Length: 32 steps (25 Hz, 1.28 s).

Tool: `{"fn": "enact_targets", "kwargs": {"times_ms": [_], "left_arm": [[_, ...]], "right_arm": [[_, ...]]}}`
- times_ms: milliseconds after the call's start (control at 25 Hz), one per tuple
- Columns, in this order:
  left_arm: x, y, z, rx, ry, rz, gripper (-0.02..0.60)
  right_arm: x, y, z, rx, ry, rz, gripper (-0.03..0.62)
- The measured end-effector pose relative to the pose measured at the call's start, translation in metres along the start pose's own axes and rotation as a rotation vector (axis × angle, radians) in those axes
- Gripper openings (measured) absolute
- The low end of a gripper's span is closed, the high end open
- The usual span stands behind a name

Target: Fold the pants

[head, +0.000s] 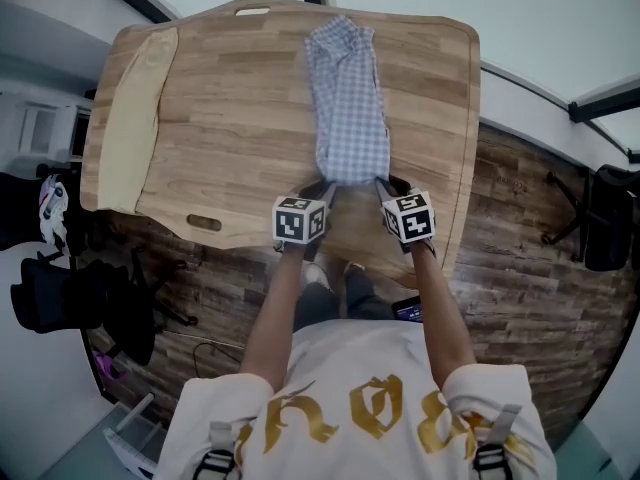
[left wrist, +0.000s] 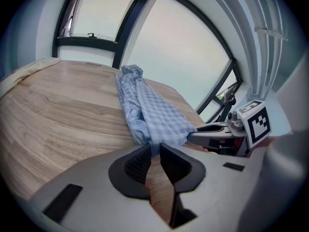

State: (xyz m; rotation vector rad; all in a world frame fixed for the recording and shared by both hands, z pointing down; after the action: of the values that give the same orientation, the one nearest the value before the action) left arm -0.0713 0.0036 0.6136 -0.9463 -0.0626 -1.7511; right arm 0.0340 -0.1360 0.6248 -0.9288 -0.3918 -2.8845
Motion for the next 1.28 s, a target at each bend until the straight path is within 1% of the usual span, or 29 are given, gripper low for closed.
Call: {"fn": "enact_targets", "kwargs": {"times_ms": [120,280,440,560,600,720,760,920,1040,1160,1280], "left_arm": [[-0.011,0.003,-0.005,0.012,0.009,0.03,0.08],[-0.031,0.01,-0.008,0.047,0.014,0.071,0.075],[-0.064,0.021,-0.01,0.035,0.025,0.126,0.074],[-0.093,0.032,-0.007,0.078,0.017,0.16,0.072],[-0.104,0.035,-0.007,0.074,0.016,0.17,0.072],[-0.135,0.039,-0.009,0.03,0.043,0.204,0.072],[-0.145,0.04,-0.01,0.028,0.048,0.215,0.072],[-0.177,0.047,-0.011,0.051,0.028,0.288,0.072],[-0.197,0.053,-0.024,0.072,0.052,0.338,0.072],[-0.208,0.06,-0.038,0.104,0.095,0.352,0.072],[-0.207,0.059,-0.04,0.107,0.104,0.341,0.072]], "right_arm": [[-0.009,-0.008,-0.005,0.015,0.022,-0.012,0.068],[-0.03,-0.023,-0.011,0.019,0.054,-0.016,0.066],[-0.059,-0.05,-0.01,0.023,0.077,-0.014,0.064],[-0.085,-0.073,-0.009,0.028,0.096,-0.015,0.063],[-0.093,-0.081,-0.009,0.035,0.101,-0.019,0.063],[-0.115,-0.107,-0.01,0.069,0.119,-0.044,0.063],[-0.121,-0.116,-0.01,0.076,0.127,-0.049,0.063],[-0.151,-0.143,-0.017,0.092,0.151,-0.056,0.063],[-0.173,-0.154,-0.031,0.095,0.197,-0.075,0.063],[-0.184,-0.158,-0.044,0.099,0.247,-0.07,0.063],[-0.184,-0.156,-0.053,0.087,0.266,-0.054,0.063]]}}
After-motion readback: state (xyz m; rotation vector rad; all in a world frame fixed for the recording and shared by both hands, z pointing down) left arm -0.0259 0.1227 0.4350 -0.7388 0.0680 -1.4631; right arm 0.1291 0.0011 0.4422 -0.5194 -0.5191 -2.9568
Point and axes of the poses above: the fingertips, and each gripper's own axes: x forward along the fingers, y to its right, z out of its underside, the point moved 6 cm from there along -x, backward along the fingers, and after that the axes turned 8 degrees about y, right-handed, at the moved point
